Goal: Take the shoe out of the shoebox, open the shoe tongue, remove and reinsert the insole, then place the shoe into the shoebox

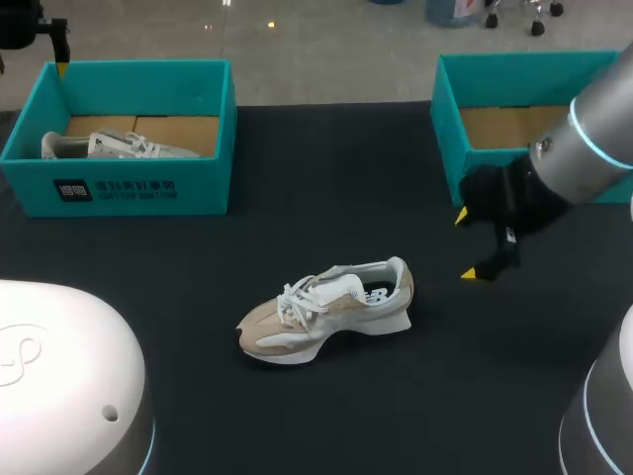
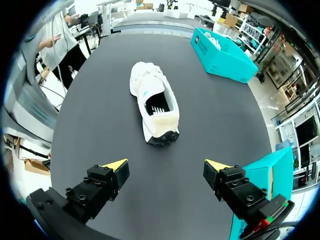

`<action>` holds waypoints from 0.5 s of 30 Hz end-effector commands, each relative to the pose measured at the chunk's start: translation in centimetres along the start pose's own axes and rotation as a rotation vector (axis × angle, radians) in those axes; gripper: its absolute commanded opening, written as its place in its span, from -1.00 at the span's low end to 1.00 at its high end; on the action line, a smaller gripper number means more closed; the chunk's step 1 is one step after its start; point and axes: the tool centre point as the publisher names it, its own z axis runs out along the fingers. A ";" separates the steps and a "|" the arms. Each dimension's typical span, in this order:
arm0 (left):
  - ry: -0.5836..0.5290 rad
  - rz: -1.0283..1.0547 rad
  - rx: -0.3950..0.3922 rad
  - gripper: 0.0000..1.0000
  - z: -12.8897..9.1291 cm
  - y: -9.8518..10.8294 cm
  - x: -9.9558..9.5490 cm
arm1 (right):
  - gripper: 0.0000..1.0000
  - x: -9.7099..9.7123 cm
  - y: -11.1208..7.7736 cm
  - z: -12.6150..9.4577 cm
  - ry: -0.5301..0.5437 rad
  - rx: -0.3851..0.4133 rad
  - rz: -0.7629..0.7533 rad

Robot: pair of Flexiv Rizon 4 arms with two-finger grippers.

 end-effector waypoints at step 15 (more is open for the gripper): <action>0.003 0.000 0.000 1.00 -0.1 0.0 0.0 | 1.00 0.6 -5.2 1.5 0.052 -0.729 -0.017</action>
